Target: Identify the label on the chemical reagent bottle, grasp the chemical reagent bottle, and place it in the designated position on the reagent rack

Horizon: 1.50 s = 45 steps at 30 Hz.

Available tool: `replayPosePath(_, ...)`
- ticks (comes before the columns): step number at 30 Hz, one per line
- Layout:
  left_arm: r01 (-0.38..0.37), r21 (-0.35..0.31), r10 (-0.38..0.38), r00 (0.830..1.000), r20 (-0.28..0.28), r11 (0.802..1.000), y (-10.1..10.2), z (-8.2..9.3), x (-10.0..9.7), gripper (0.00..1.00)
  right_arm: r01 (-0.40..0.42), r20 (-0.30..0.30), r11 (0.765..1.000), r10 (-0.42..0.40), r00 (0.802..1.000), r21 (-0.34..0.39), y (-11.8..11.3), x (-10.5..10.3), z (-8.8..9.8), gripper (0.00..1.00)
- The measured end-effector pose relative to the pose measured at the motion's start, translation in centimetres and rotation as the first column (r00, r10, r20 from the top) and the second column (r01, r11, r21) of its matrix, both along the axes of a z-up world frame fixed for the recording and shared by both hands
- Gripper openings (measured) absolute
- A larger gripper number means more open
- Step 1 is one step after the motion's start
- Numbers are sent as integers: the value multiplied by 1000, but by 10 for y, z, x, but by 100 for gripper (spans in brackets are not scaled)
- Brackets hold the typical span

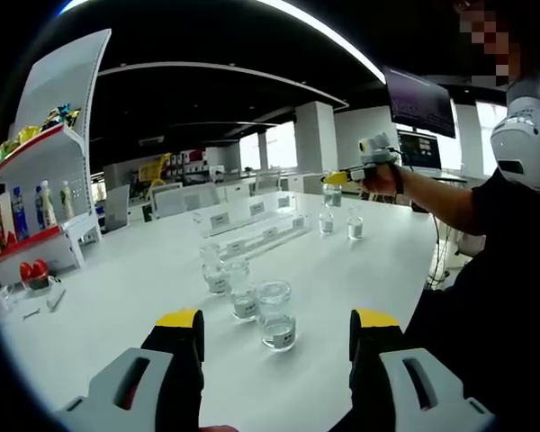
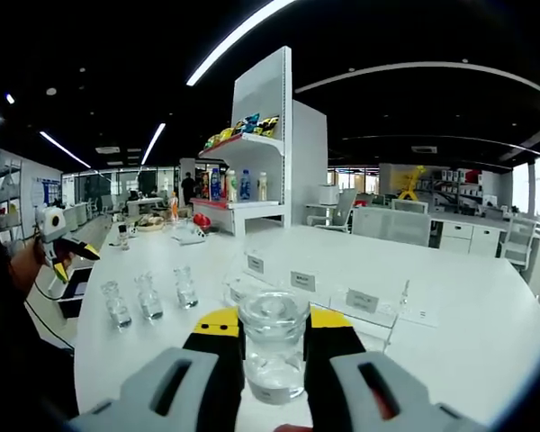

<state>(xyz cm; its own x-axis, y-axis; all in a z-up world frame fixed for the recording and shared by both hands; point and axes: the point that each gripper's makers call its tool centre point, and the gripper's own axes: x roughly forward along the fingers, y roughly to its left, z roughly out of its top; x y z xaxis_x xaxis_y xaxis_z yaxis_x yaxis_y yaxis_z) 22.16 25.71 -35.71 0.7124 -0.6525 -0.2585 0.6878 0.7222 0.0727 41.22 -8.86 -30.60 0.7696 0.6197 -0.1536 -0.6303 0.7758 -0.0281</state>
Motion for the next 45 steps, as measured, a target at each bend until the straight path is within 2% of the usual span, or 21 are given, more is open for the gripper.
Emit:
replayPosePath(27, -19, -2, 19, 1000, -18, 1000, 5, -5, 10, 65, 6, -1, 1000, -6, 1000, -13, 4, 33, 8, 24)
replayPosePath(45, -12, -7, 12, 999, -32, 1000, 0, -6, 18, 65, 24, 4, 1000, -24, 1000, -5, -4, 56, 18, 24)
